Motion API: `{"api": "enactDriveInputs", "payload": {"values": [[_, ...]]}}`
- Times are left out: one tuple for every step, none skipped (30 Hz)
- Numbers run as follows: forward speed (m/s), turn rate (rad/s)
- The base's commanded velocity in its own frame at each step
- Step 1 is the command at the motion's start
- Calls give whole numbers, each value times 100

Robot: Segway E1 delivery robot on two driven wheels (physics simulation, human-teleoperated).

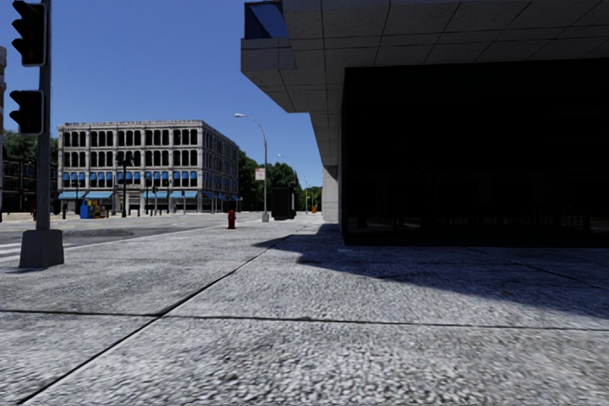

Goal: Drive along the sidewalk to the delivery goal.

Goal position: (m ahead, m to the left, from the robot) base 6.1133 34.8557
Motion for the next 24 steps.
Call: {"api": "enactDriveInputs", "payload": {"values": [[154, 0], [154, 0], [154, 0], [154, 0], [154, 0], [154, 0], [154, 0], [154, 0], [154, 0], [154, 0], [154, 0], [154, 0], [154, 0], [154, 0], [154, 0], [154, 0], [154, 0], [154, 0], [200, 0], [200, 0], [200, 0], [200, 0], [200, 0], [200, 0]]}}
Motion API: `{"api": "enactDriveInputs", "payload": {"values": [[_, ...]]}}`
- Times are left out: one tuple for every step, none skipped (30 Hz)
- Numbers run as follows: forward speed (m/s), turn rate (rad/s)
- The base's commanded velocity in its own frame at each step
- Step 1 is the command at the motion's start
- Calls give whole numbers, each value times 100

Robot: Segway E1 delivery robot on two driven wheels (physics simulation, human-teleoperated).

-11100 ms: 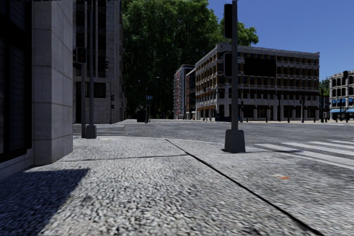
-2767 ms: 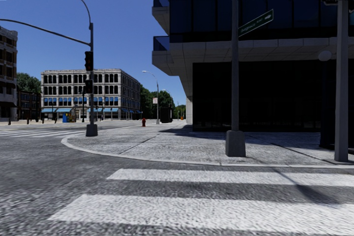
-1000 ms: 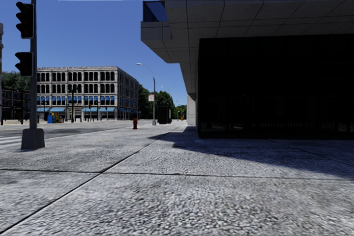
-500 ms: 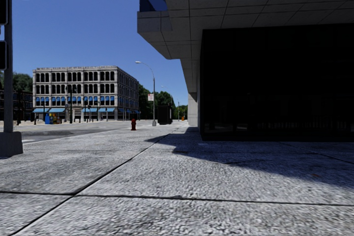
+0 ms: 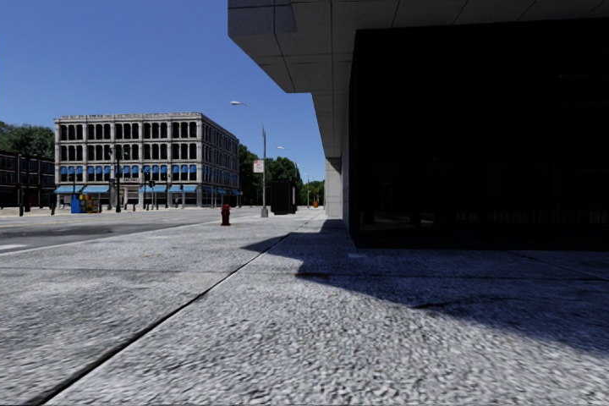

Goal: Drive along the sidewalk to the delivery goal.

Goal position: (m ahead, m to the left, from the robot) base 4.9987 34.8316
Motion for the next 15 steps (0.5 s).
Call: {"api": "enactDriveInputs", "payload": {"values": [[200, 7], [200, 15], [200, 22], [200, 22], [200, 33], [200, 46], [200, 54], [200, 57], [200, 57], [200, 57], [200, 57], [200, 57], [200, 58], [200, 58], [200, 58]]}}
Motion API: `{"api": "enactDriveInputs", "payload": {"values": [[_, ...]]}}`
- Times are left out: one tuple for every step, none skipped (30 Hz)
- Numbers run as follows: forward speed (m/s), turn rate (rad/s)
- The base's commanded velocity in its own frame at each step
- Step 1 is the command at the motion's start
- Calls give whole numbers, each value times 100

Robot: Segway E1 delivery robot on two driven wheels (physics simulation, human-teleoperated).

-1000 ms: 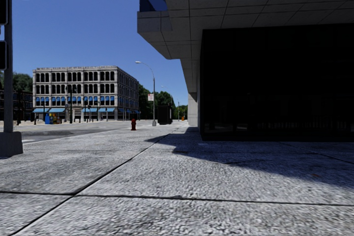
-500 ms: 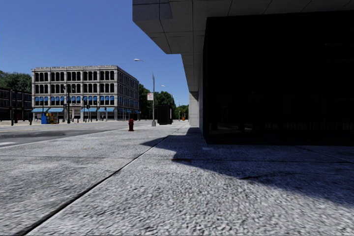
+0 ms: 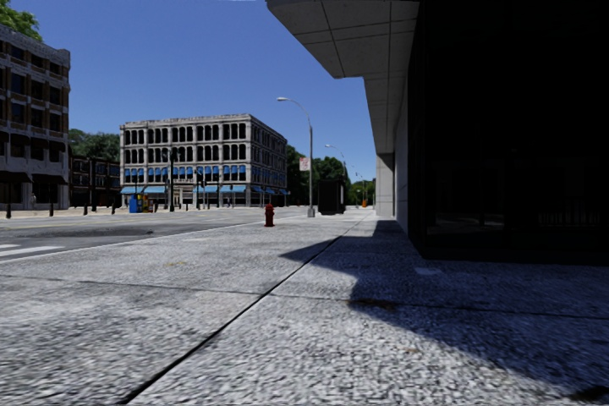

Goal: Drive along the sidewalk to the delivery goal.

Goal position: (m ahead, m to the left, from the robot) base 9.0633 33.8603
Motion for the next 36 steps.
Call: {"api": "enactDriveInputs", "payload": {"values": [[200, 58], [200, 58], [200, 58], [200, 58], [200, 58], [200, 58], [200, 58], [200, 58], [200, 58], [200, 58], [200, 58], [200, 58], [200, 58], [200, 58], [200, 58], [200, 58], [200, 58], [200, 58], [200, 58], [200, 58], [200, 58], [200, 58], [200, 58], [200, 58], [200, 58], [200, 58], [200, 58], [200, 58], [200, 58], [200, 58], [200, 58], [200, 58], [200, 58], [200, 58], [200, 58], [200, 58]]}}
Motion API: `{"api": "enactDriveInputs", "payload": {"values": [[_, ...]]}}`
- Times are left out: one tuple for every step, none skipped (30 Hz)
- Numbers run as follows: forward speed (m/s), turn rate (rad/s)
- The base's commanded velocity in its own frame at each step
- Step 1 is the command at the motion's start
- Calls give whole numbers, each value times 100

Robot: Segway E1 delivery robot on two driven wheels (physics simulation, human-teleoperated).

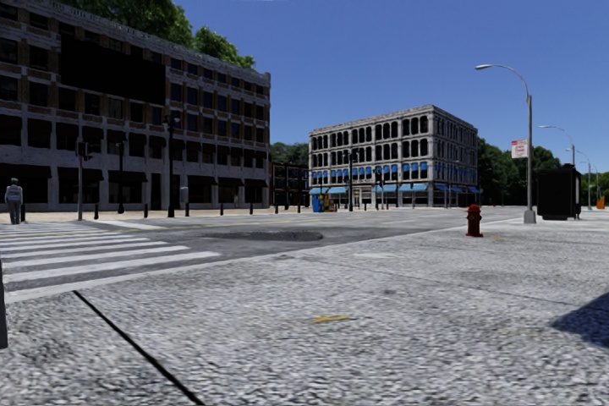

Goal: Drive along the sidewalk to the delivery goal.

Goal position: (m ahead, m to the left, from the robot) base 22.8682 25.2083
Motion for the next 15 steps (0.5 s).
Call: {"api": "enactDriveInputs", "payload": {"values": [[200, 58], [200, 58], [200, 58], [200, 58], [200, 58], [200, 59], [200, 59], [200, 59], [200, 59], [200, 59], [200, 59], [200, 59], [200, 59], [200, 59], [200, 59]]}}
